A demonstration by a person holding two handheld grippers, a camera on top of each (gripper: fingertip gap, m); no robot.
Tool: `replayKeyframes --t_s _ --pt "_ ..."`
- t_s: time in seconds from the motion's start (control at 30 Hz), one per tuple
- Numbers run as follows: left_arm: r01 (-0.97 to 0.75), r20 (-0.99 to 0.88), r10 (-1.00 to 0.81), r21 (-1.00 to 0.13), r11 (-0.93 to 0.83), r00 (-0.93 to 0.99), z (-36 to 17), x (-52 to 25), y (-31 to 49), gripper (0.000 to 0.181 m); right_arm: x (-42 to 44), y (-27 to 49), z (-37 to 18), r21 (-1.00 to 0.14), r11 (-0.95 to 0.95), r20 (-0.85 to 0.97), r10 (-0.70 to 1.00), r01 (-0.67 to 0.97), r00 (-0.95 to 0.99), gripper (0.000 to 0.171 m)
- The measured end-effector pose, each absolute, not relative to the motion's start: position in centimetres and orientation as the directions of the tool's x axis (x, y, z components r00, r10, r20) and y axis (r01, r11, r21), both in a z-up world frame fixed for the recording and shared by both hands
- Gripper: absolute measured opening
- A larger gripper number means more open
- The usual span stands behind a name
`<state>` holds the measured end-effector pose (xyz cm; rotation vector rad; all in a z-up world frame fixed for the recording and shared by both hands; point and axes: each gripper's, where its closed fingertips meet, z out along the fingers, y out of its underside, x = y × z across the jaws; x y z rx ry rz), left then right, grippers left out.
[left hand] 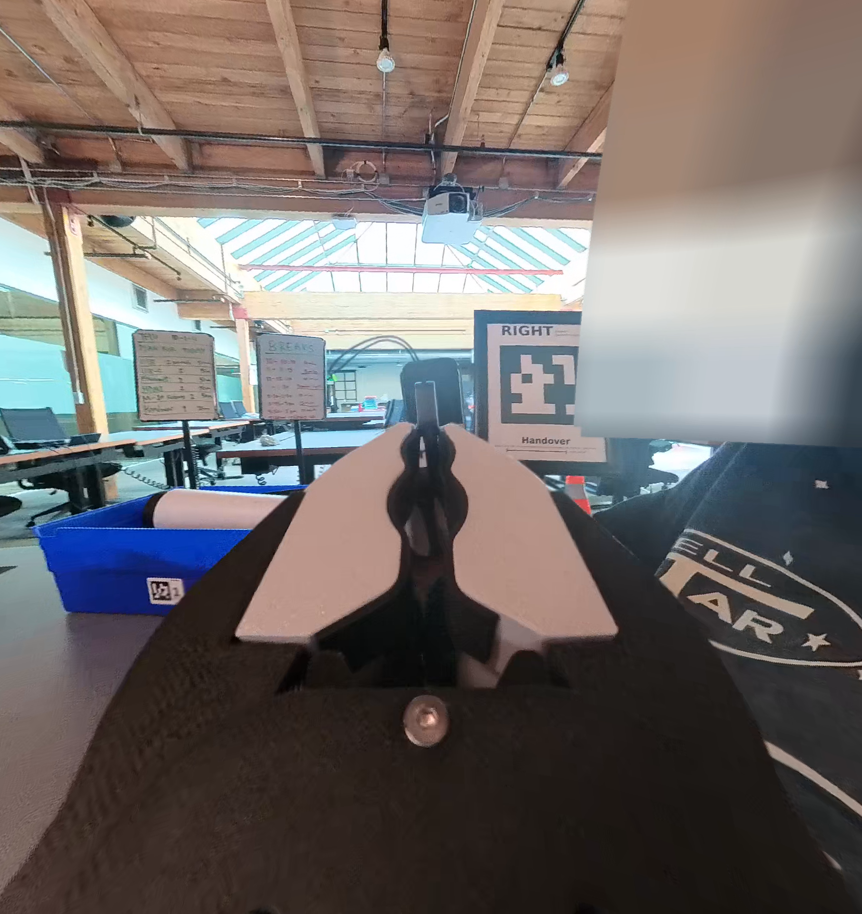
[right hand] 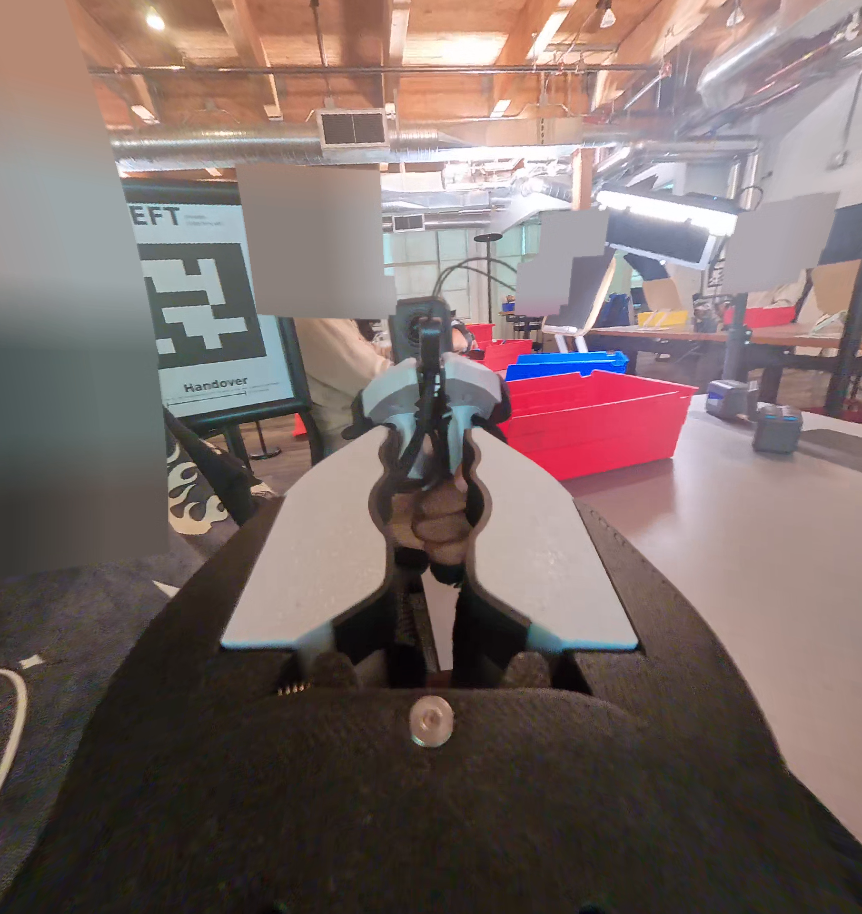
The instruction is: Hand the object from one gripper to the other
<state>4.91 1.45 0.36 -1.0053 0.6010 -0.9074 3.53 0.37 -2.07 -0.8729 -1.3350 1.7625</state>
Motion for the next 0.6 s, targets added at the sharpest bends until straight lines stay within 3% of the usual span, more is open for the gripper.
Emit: replayKeyframes --t_s 0.27,0.37,0.47,0.6 --pt "0.366 -0.003 -0.877 -0.908 0.203 0.481 0.0 5.9 1.5 0.007 3.5 -0.5 -2.6 -0.966 -0.237 -0.144 0.817 -0.099 -0.558 0.004" --pt "0.374 0.015 -0.87 -0.906 0.196 0.493 0.1 5.4 1.6 0.009 3.6 -0.3 -2.5 -0.968 -0.23 -0.138 0.82 -0.1 -0.555 0.004" --pt "0.353 0.048 -0.864 -0.923 0.154 0.502 -0.3 4.8 2.1 0.025 4.0 0.1 -1.9 -0.961 -0.249 -0.145 0.818 -0.116 -0.557 0.004" --pt "0.297 0.105 -0.894 -0.954 0.033 0.435 -1.4 5.2 1.9 0.024 4.3 0.8 -1.4 -0.965 -0.228 -0.127 0.84 -0.13 -0.528 0.004"
